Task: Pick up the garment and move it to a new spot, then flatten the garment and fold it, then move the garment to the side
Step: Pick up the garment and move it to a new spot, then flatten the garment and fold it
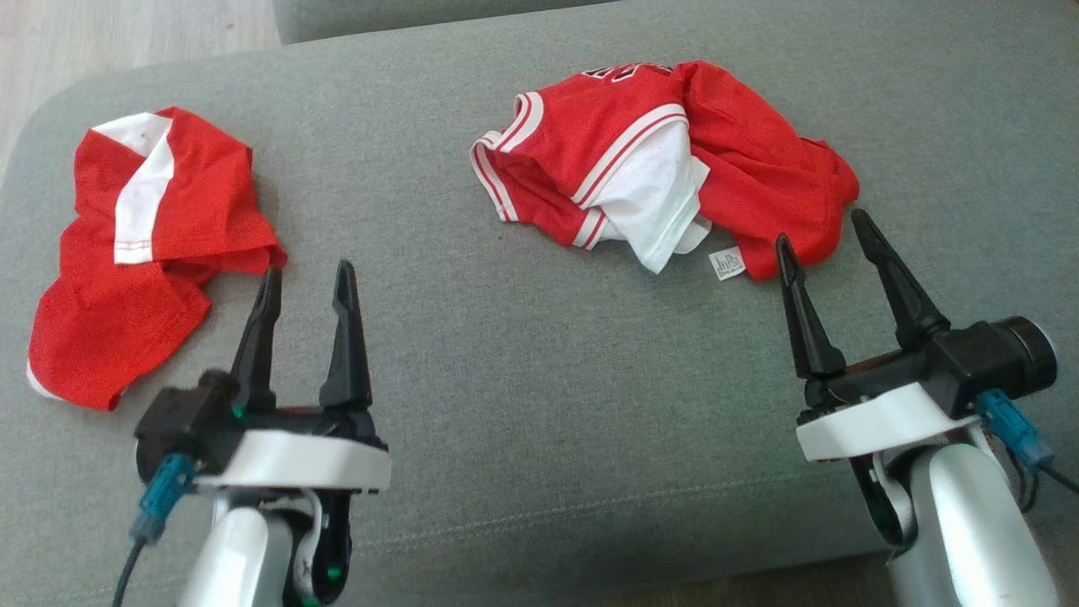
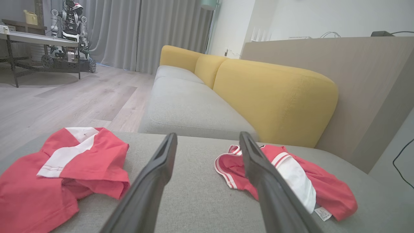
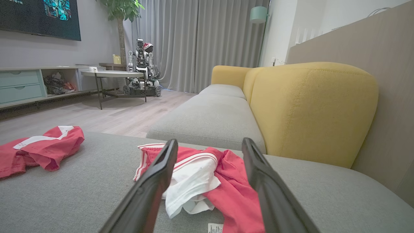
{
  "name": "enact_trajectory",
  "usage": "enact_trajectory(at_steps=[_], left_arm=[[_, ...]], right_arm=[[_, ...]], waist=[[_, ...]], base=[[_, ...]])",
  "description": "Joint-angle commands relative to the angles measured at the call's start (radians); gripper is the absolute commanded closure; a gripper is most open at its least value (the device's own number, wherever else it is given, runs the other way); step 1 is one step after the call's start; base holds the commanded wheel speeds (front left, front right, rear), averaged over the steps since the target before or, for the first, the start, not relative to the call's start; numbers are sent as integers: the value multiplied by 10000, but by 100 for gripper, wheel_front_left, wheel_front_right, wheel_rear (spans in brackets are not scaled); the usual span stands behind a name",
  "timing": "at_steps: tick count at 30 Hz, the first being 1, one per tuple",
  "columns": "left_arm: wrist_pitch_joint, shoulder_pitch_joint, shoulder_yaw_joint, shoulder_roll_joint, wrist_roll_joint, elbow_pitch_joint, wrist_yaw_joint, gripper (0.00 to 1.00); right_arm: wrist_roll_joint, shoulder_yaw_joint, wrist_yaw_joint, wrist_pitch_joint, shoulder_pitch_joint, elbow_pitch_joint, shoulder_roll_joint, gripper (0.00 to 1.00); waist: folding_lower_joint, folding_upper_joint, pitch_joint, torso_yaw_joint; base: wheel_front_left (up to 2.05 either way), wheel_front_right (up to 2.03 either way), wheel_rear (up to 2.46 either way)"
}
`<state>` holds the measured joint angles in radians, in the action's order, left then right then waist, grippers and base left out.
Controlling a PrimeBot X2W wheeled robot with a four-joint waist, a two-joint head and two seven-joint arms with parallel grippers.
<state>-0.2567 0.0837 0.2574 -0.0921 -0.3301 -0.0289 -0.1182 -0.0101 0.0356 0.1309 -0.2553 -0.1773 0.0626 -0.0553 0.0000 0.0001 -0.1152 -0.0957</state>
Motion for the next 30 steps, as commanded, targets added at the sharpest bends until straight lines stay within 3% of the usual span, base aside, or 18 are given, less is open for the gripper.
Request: enact_trajectory(at_steps=[1, 9, 15, 21, 30], left_arm=[[-50, 272, -547, 65, 235, -389, 102, 0], [-51, 98, -695, 405, 935, -78, 690, 0], [-51, 684, 122, 416, 1133, 555, 888, 0], [-51, 1847, 814, 417, 1623, 2102, 910, 0], [-2, 3574, 1797, 418, 969, 4462, 1490, 0]], right_arm=[[-71, 217, -2, -65, -200, -342, 51, 0], [-110, 329, -2, -65, -325, -405, 51, 0], [-224, 431, -2, -65, -496, -503, 51, 0], [-434, 425, -2, -65, -779, -757, 51, 0], [-905, 279, -2, -65, -1114, -1080, 51, 0]], waist=[[0, -1, 6, -22], [0, -1, -104, -184], [0, -1, -636, -691], [0, -1, -1553, -1501], [0, -1, -2506, -2651]], base=[[0, 0, 0], [0, 0, 0], [0, 0, 0], [0, 0, 0], [0, 0, 0]])
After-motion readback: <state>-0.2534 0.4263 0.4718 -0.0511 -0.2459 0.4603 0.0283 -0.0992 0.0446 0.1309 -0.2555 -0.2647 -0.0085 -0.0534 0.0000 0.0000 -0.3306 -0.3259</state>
